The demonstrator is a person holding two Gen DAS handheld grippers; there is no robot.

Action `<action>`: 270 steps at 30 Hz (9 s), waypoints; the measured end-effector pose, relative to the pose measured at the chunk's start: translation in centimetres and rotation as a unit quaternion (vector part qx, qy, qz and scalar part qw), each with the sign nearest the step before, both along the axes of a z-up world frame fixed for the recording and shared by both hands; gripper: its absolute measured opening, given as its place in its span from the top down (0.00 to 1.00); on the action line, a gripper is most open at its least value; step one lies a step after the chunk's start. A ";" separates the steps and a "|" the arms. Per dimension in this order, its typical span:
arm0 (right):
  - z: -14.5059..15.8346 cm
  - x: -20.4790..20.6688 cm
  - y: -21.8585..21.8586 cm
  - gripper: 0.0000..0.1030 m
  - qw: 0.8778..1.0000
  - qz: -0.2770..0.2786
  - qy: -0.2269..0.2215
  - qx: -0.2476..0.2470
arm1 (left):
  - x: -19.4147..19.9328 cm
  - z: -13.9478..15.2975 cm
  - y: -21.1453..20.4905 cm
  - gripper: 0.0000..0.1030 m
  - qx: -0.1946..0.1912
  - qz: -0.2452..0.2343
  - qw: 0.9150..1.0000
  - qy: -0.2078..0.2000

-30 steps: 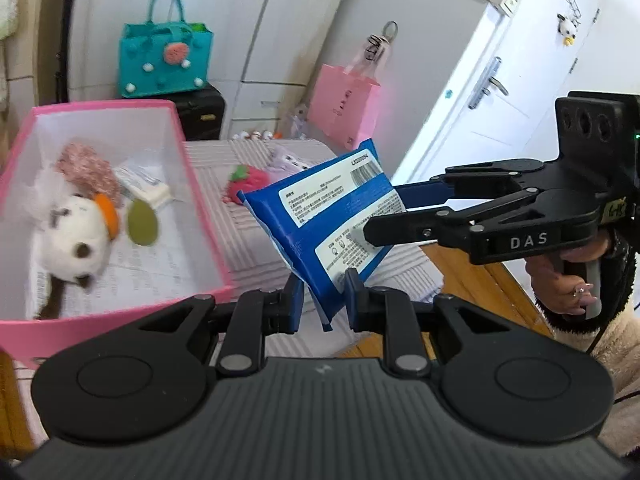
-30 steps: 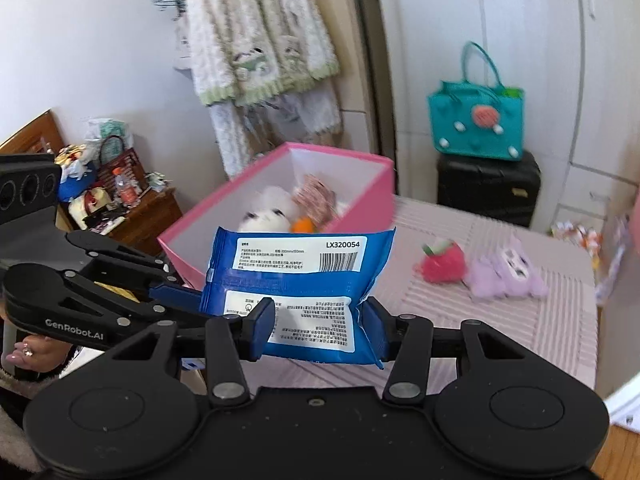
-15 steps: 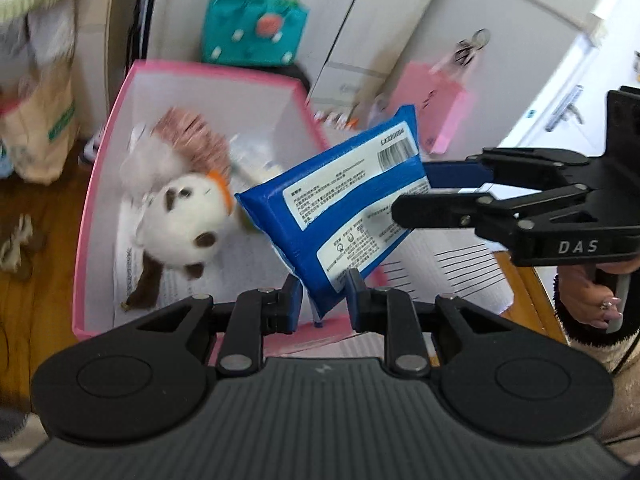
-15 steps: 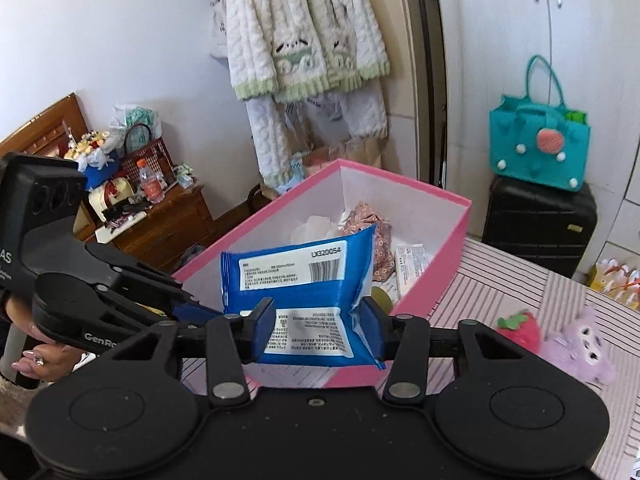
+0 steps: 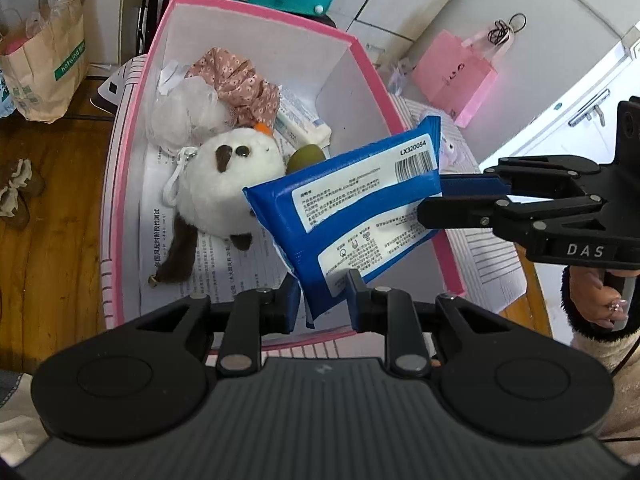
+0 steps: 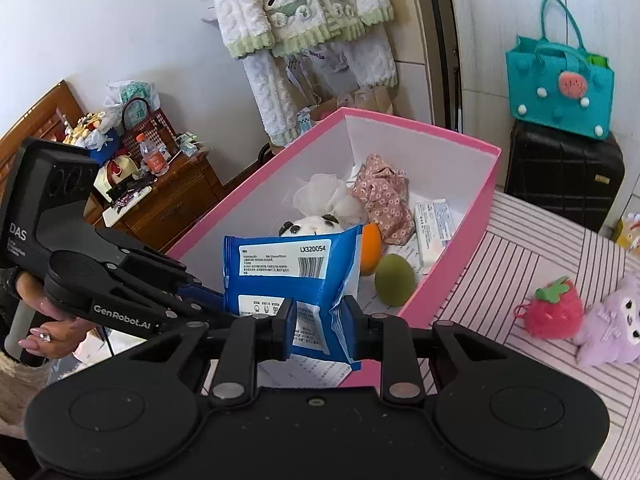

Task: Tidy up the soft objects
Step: 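Lower the wet-wipe pack into the pink box and open both grippers, then move both tools back toward the pink strawberry puff on the table, then grasp the pink strawberry puff with the left gripper while the right gripper clamps it, then lift the strawberry puff and carry it over the pink box, then lower the strawberry puff into the box and open both grippers, then move both tools back toward the lilac plush toy on the table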

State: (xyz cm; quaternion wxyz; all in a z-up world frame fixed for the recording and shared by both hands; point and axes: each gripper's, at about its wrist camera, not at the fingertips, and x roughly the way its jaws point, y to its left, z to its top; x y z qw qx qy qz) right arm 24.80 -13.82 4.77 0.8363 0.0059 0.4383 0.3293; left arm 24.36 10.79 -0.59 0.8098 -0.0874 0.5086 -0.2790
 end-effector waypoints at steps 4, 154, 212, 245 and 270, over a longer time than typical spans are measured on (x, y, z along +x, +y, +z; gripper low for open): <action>-0.3 -0.2 0.6 0.71 1.000 0.005 0.002 -0.012 | -0.1 0.0 0.0 0.77 0.029 0.002 0.999 -0.016; 1.3 -7.1 -12.4 0.47 0.979 0.028 -0.201 0.027 | -6.6 4.6 -16.1 0.69 -0.072 0.015 0.984 -0.164; 2.0 -0.7 -2.7 0.66 0.996 0.027 -0.080 0.013 | -1.9 6.5 -6.0 0.16 0.169 0.132 0.957 -0.196; 2.5 -14.3 -16.1 0.14 0.991 -0.058 -0.120 -0.022 | -12.4 9.0 -17.5 0.07 0.127 -0.104 0.967 -0.194; -8.6 -3.7 -22.9 0.07 0.960 -0.154 -0.228 -0.048 | -0.8 0.5 -27.5 0.09 0.062 -0.060 0.976 -0.198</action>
